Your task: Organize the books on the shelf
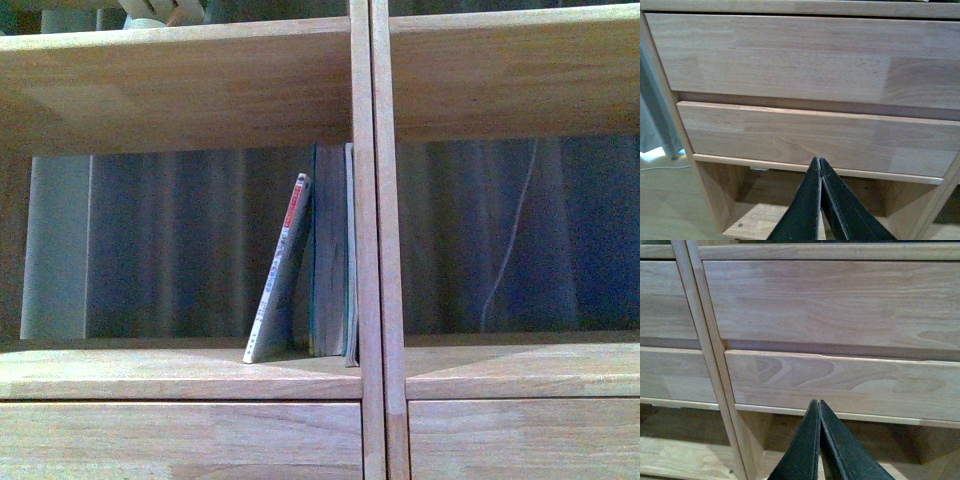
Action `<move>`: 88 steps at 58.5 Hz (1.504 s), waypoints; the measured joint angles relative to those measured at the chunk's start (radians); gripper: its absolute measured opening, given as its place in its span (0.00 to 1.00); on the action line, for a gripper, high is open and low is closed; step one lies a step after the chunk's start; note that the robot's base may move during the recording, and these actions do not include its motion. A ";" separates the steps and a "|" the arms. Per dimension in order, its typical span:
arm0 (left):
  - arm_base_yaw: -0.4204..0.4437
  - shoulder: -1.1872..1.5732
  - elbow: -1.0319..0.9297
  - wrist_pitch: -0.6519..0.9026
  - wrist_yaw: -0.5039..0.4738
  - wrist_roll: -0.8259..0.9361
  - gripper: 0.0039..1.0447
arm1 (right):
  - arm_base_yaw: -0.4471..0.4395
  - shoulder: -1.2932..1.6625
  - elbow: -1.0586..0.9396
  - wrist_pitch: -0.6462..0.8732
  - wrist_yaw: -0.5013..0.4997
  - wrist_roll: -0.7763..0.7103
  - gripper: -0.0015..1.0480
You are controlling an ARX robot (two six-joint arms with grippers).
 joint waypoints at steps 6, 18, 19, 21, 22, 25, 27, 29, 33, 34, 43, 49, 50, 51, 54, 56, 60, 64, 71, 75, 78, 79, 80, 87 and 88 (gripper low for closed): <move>0.000 -0.042 0.000 -0.038 0.000 0.000 0.02 | 0.000 0.000 0.000 0.000 0.001 0.000 0.03; 0.000 -0.110 0.000 -0.106 0.000 0.000 0.02 | 0.000 -0.001 0.000 0.000 0.001 0.000 0.03; 0.000 -0.115 0.000 -0.111 0.000 0.000 0.02 | 0.000 -0.001 0.000 0.000 0.001 0.000 0.03; 0.000 -0.123 0.000 -0.119 0.000 0.000 0.02 | 0.000 -0.001 0.000 0.000 0.001 0.000 0.03; 0.000 -0.128 0.000 -0.124 0.000 0.000 0.02 | 0.000 -0.001 0.000 0.000 0.001 0.000 0.03; 0.000 -0.140 0.000 -0.136 0.000 0.000 0.02 | 0.000 -0.001 0.000 0.000 0.001 0.000 0.03; 0.000 -0.149 0.000 -0.145 0.000 0.000 0.02 | 0.000 -0.001 0.000 0.000 0.001 0.000 0.03; 0.000 -0.156 0.000 -0.152 0.000 0.000 0.02 | 0.000 -0.001 0.000 0.000 0.001 0.000 0.03; 0.000 -0.242 0.000 -0.270 0.002 0.000 0.02 | 0.000 -0.001 0.000 0.000 0.000 0.000 0.03; 0.000 -0.269 0.000 -0.298 0.000 0.000 0.02 | 0.000 -0.001 0.000 0.000 0.001 0.000 0.03; 0.000 -0.325 0.000 -0.327 0.000 0.000 0.02 | 0.000 -0.001 0.000 0.000 0.000 0.000 0.03; 0.000 -0.327 0.000 -0.328 0.000 0.000 0.02 | 0.000 -0.001 0.000 0.000 0.001 0.000 0.03; 0.000 -0.327 0.000 -0.328 0.000 0.000 0.02 | 0.000 -0.001 0.000 0.000 0.001 0.000 0.03; 0.000 -0.327 0.000 -0.329 0.000 0.000 0.02 | 0.000 -0.001 0.000 0.000 0.001 0.000 0.03; 0.000 -0.327 0.000 -0.329 0.000 0.000 0.02 | 0.000 -0.001 0.000 0.000 0.000 0.000 0.03; 0.000 -0.327 0.000 -0.329 0.000 0.000 0.02 | 0.000 -0.001 0.000 0.000 0.001 0.000 0.03; 0.000 -0.327 0.000 -0.329 0.000 0.000 0.02 | 0.000 -0.002 0.000 0.000 0.001 0.000 0.03; 0.000 -0.327 0.000 -0.329 0.000 0.000 0.02 | 0.000 -0.002 0.000 0.000 0.000 0.000 0.03; 0.000 -0.327 0.000 -0.329 0.000 0.000 0.02 | 0.000 -0.002 0.000 0.000 0.001 0.000 0.03; 0.000 -0.327 0.000 -0.329 0.000 0.000 0.02 | 0.000 -0.002 0.000 0.000 0.000 0.000 0.03; 0.000 -0.327 0.000 -0.329 0.000 0.000 0.02 | 0.000 -0.002 0.000 0.000 0.000 0.000 0.03; 0.000 -0.327 0.000 -0.329 0.000 0.000 0.02 | 0.000 -0.002 0.000 0.000 0.001 0.000 0.03; 0.000 -0.327 0.000 -0.329 0.000 0.000 0.02 | 0.000 -0.002 0.000 0.000 0.001 0.000 0.03; 0.000 -0.327 0.000 -0.329 0.000 0.000 0.02 | 0.000 -0.002 0.000 0.000 0.001 0.000 0.03; 0.000 -0.327 0.000 -0.329 0.000 0.000 0.03 | 0.000 -0.002 0.000 0.000 0.001 -0.001 0.05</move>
